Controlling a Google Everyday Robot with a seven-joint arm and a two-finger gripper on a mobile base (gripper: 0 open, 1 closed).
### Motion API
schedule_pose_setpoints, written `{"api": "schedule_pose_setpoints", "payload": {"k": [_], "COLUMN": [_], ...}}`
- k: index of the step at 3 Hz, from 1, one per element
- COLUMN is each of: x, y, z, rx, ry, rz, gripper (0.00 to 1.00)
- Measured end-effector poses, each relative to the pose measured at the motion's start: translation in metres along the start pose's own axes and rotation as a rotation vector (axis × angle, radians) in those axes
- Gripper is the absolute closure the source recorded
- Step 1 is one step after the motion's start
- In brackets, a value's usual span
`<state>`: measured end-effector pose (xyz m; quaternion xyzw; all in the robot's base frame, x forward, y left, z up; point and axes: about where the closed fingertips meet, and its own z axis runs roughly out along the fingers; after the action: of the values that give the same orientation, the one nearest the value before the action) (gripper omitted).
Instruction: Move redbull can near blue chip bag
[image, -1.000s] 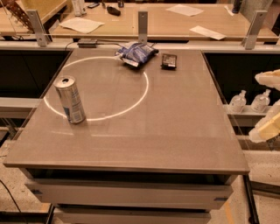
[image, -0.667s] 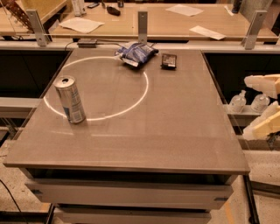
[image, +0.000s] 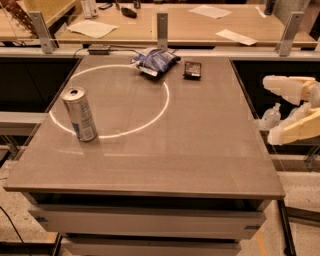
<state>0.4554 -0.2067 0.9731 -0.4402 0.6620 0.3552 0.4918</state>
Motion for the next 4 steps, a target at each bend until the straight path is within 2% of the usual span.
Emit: {"api": "schedule_pose_setpoints", "payload": {"k": [1, 2, 3, 4], "x": [0.0, -0.02, -0.013, 0.017], "y": [0.0, 0.024, 0.043, 0.058], "z": [0.002, 0.011, 0.048, 0.084], "rx": [-0.025, 0.003, 0.071, 0.109], "ry": [0.084, 0.131, 0.112, 0.089], "rz": [-0.045, -0.068, -0.004, 0.087], "gripper": [0.0, 0.0, 0.0, 0.0]}}
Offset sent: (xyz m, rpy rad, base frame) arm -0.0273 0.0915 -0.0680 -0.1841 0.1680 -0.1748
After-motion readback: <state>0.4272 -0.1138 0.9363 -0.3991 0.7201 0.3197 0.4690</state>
